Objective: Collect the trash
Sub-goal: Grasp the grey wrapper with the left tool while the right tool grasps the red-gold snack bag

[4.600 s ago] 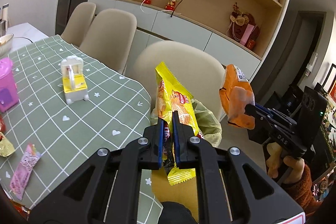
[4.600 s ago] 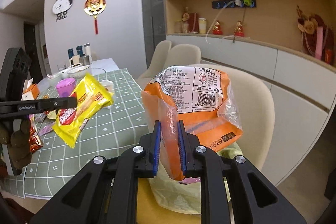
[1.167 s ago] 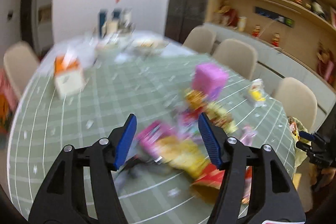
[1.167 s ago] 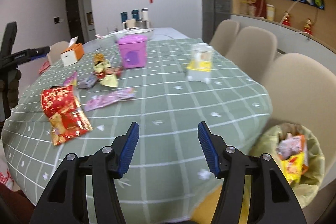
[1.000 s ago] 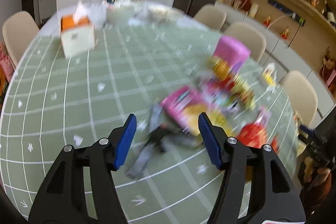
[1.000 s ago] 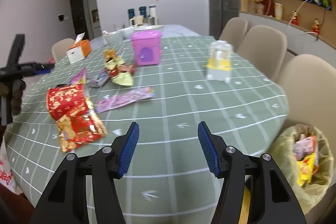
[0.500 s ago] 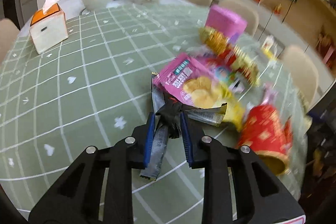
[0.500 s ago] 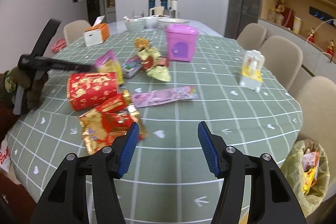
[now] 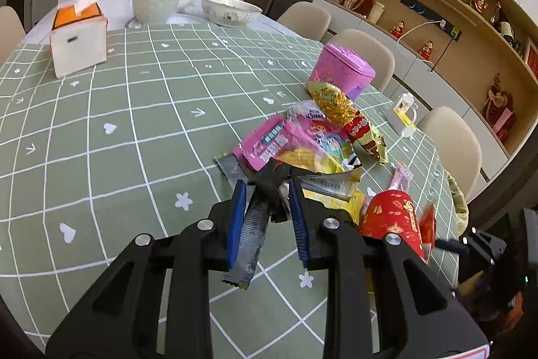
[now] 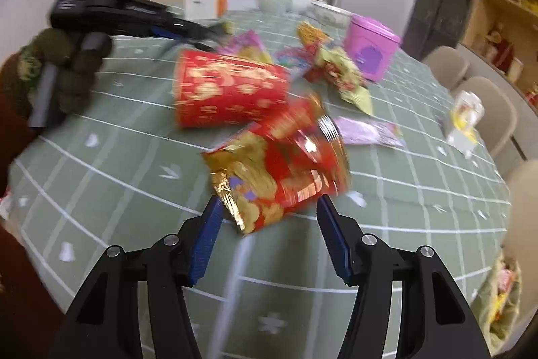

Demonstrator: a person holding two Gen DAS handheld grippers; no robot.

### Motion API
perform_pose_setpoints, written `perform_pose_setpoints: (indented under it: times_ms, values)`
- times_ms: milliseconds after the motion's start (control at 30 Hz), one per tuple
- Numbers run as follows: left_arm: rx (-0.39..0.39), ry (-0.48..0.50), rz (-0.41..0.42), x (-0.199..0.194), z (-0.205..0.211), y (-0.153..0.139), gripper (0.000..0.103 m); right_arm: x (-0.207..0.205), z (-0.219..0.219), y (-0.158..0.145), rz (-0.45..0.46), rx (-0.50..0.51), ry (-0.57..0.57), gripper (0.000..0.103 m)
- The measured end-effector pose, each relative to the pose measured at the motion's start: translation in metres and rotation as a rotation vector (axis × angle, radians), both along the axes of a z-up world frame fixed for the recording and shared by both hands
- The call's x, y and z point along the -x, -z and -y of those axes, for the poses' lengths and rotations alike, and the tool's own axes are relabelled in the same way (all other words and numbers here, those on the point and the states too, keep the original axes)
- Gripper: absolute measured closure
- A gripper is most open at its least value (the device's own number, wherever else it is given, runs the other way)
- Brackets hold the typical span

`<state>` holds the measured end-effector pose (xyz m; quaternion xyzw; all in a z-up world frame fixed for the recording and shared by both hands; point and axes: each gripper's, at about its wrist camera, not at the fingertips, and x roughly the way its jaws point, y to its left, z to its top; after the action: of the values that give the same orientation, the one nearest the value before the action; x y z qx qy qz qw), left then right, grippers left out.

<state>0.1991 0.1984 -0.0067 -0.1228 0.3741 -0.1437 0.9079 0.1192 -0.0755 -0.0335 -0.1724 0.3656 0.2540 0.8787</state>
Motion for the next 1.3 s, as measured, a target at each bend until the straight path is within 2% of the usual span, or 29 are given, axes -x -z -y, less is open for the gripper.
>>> perform_pose_setpoints:
  times_ms: [133, 267, 433, 533, 700, 900, 1100, 1167, 1233, 1300]
  values:
    - [0.001, 0.034, 0.003, 0.004, 0.006, -0.002, 0.079, -0.011, 0.025, -0.001, 0.039, 0.048, 0.131, 0.048]
    - [-0.012, 0.050, 0.005, 0.005, 0.012, -0.001, 0.079, -0.015, 0.047, -0.016, -0.011, -0.156, 0.158, 0.048]
    - [-0.009, 0.038, -0.018, 0.002, 0.010, 0.004, 0.079, -0.030, 0.029, -0.024, -0.011, -0.200, 0.162, 0.048]
    - [-0.009, 0.030, -0.020, 0.001, 0.008, 0.005, 0.079, -0.050, 0.021, -0.020, -0.071, -0.249, 0.185, 0.048]
    - [-0.004, 0.028, -0.022, 0.002, 0.007, 0.006, 0.079, -0.079, 0.019, -0.001, -0.231, -0.329, 0.224, 0.048]
    - [0.001, 0.037, -0.030, 0.002, 0.008, 0.007, 0.079, -0.076, 0.009, 0.001, -0.203, -0.287, 0.205, 0.048]
    - [0.009, 0.025, -0.027, 0.003, 0.006, 0.006, 0.079, -0.075, 0.014, -0.019, -0.149, -0.375, 0.231, 0.048]
    - [0.016, 0.026, -0.031, 0.003, 0.006, 0.007, 0.079, -0.076, 0.009, -0.018, -0.152, -0.345, 0.231, 0.048]
    - [0.018, 0.029, -0.032, 0.003, 0.005, 0.007, 0.079, -0.077, 0.001, -0.010, -0.150, -0.270, 0.237, 0.048]
    - [0.019, 0.033, -0.030, 0.003, 0.005, 0.006, 0.079, -0.077, -0.001, -0.007, -0.147, -0.257, 0.228, 0.048]
